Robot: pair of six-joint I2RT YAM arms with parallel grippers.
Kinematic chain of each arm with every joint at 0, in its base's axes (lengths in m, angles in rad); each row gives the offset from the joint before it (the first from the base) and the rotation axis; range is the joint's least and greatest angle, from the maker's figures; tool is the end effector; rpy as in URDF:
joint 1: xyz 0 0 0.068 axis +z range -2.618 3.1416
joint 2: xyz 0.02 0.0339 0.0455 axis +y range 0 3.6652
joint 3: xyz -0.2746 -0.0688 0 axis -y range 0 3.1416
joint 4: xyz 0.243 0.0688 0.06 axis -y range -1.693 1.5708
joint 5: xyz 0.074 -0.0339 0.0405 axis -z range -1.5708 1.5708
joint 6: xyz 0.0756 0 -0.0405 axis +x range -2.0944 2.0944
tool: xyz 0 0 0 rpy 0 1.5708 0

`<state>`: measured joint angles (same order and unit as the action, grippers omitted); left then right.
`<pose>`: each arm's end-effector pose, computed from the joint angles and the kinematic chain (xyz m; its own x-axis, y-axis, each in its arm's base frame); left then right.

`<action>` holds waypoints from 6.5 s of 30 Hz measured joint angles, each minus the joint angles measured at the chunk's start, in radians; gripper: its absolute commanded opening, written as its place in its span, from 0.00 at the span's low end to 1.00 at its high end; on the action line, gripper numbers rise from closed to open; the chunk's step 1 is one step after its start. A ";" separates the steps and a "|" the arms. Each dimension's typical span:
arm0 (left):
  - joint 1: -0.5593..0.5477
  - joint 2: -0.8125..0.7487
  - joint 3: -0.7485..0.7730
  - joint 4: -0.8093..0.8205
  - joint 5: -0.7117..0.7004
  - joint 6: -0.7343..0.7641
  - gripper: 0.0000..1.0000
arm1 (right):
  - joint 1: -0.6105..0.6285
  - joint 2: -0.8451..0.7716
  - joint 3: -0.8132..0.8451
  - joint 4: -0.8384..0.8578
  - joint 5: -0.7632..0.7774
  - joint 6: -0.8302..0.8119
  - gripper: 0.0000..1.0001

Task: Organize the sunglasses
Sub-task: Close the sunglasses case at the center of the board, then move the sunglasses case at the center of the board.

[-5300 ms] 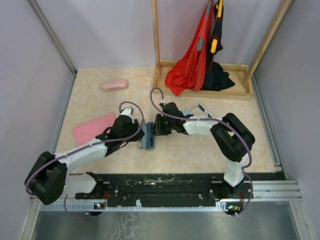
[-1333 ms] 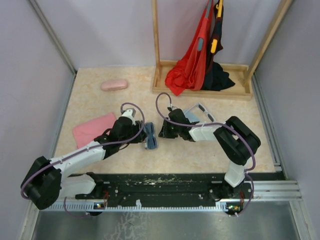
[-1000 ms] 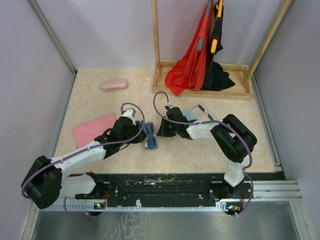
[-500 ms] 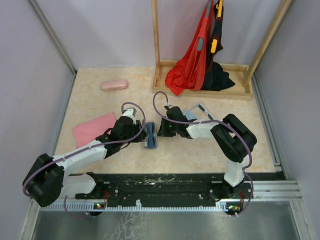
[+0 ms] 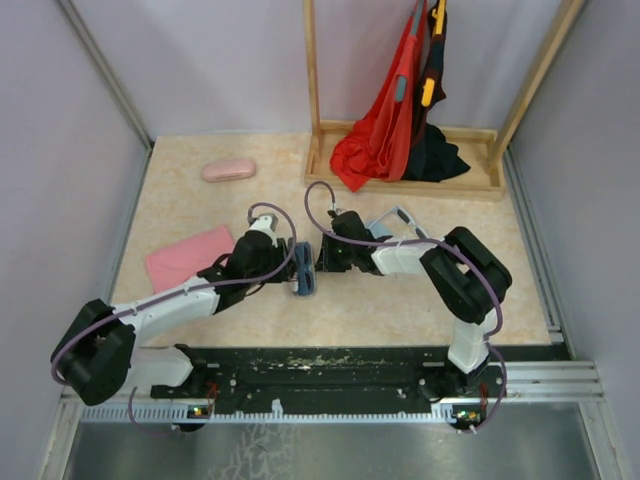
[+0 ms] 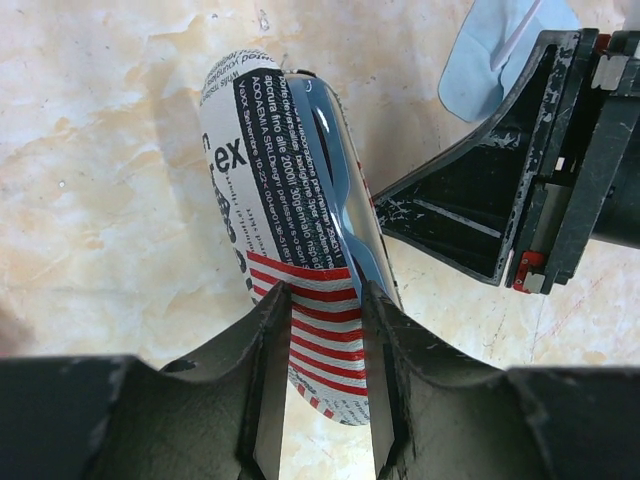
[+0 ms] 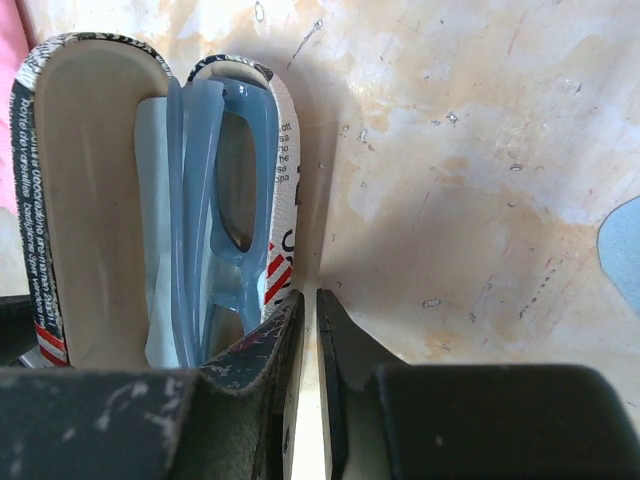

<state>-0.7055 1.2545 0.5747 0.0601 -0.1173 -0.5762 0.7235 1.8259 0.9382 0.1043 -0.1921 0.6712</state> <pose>0.2209 -0.1765 0.1818 -0.6821 -0.1298 -0.7196 0.2383 0.8910 -0.3865 0.2859 0.2718 0.1240 -0.8814 0.0360 -0.4710 -0.2593 0.7965 0.5462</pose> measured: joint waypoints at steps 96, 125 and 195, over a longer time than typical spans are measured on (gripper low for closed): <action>-0.045 -0.709 0.117 -0.583 -0.412 0.061 0.84 | 0.076 0.376 0.747 -0.494 0.570 -0.145 0.68; 0.054 -0.185 0.270 -0.472 -0.397 0.041 0.85 | 0.079 -0.265 0.165 -0.258 0.497 -0.232 0.96; 0.635 1.300 1.684 -0.352 -0.138 0.283 0.91 | 0.078 -0.627 -0.416 -0.142 0.245 -0.140 0.97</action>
<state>-0.0708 2.5549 2.2585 -0.2920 -0.2554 -0.2928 0.8017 1.1992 0.5224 -0.0372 0.0525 0.5312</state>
